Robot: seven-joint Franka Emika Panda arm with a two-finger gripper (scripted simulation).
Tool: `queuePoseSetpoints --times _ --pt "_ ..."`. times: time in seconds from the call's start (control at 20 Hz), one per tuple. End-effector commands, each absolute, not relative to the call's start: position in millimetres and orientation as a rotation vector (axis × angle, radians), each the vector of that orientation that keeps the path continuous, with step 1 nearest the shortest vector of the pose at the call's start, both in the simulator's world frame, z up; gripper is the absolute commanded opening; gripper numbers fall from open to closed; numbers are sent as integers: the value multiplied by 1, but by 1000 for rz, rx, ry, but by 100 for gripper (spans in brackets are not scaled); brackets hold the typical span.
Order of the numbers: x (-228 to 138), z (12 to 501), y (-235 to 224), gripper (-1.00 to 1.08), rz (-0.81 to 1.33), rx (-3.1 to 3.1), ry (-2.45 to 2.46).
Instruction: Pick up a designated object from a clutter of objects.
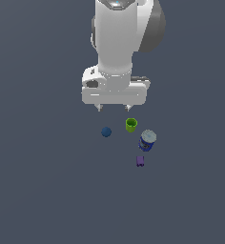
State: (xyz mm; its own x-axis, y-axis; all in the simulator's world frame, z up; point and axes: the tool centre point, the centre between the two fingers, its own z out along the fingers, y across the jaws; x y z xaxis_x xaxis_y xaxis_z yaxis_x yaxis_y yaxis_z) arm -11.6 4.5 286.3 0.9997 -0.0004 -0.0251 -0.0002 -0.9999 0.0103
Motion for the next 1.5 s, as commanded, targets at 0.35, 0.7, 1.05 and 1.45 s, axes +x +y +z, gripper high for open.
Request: queuePoseSetpoints --times 0.35,0.7,1.05,1.45 --pt "-10 282 20 100 -55 3136 24" --pt "-10 281 26 100 -62 3138 35" --pt "-8 271 35 100 -58 3134 -2" --pt "-2 242 62 100 -44 3125 -109"
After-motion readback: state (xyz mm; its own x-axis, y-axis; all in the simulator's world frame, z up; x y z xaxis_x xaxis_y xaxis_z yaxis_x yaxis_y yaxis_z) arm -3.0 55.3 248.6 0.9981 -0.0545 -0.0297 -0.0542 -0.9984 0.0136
